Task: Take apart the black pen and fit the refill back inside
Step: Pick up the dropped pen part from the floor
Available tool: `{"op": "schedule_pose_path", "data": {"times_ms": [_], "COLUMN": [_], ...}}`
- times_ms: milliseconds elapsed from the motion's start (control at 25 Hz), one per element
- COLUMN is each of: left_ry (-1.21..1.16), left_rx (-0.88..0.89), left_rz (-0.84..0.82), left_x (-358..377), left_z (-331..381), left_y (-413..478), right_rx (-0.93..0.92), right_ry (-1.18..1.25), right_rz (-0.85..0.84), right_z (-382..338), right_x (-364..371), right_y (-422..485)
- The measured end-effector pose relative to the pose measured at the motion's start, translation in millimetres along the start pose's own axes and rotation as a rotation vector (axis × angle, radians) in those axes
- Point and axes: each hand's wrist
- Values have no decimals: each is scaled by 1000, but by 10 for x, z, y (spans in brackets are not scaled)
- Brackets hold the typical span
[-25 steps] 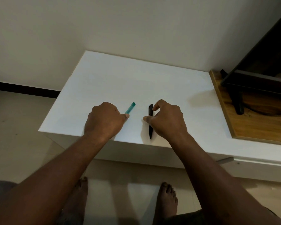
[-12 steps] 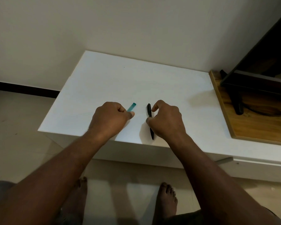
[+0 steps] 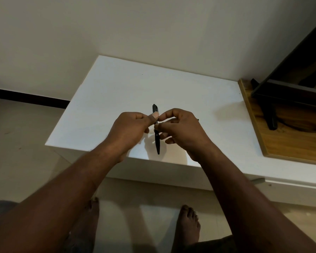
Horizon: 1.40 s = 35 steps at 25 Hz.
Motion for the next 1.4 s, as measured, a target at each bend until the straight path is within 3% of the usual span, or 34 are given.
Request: {"op": "schedule_pose_path", "data": {"times_ms": [120,520,760,880,960,1240,1400], "left_ry": [-97,-871,-933,-844,-688,457,751], "left_rx": [-45,-355,-372,-356,-321,118,199], "left_rz": [-11,-340,-382,-280,-202,146,145], "left_x": [-23,-164,-190,-175,-138,-12,-35], "left_z": [8,51,37,22,32,-87,-92], "left_y": [18,29,36,57,55,9,58], "right_rx": [-23,-104,-137,-184,-173,-157,-190], "right_ry": [9,59,-142,-480,-576,-663,-775], "right_rz": [-39,-95,-61,-127,-197,-261,-334], "right_z": [-37,-60,4,86,98,85,25], "right_x": [24,56,97,136,129,122,118], "right_y": [-20,-62,-61,-100,-119,-129,-177]}}
Point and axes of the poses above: each hand's wrist, its own y-axis towards the middle knuckle, its own x-axis out of the palm, z = x × y, and after that the axes turned 13 degrees about -x, right-handed
